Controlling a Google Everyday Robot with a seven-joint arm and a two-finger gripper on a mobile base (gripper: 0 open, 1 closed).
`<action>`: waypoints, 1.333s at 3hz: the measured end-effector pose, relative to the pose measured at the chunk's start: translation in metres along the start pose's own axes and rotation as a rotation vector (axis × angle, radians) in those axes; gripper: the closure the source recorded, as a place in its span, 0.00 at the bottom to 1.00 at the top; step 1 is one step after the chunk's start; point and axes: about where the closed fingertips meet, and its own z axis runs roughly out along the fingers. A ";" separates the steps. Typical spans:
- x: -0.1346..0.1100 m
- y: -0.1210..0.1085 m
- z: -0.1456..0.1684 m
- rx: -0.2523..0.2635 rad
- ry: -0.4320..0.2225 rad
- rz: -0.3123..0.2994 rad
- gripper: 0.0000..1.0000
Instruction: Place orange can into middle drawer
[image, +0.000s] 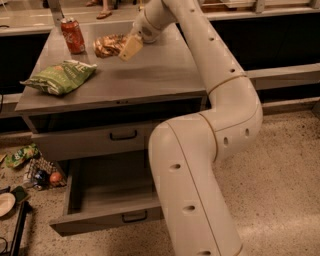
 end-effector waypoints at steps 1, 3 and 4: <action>-0.048 0.008 -0.028 0.030 0.013 -0.027 1.00; -0.036 0.016 -0.029 -0.032 -0.054 0.100 1.00; -0.029 0.029 -0.024 -0.059 -0.037 0.124 1.00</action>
Offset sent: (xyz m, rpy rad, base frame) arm -0.1535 0.0103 -0.0257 0.1548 0.0941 -0.0545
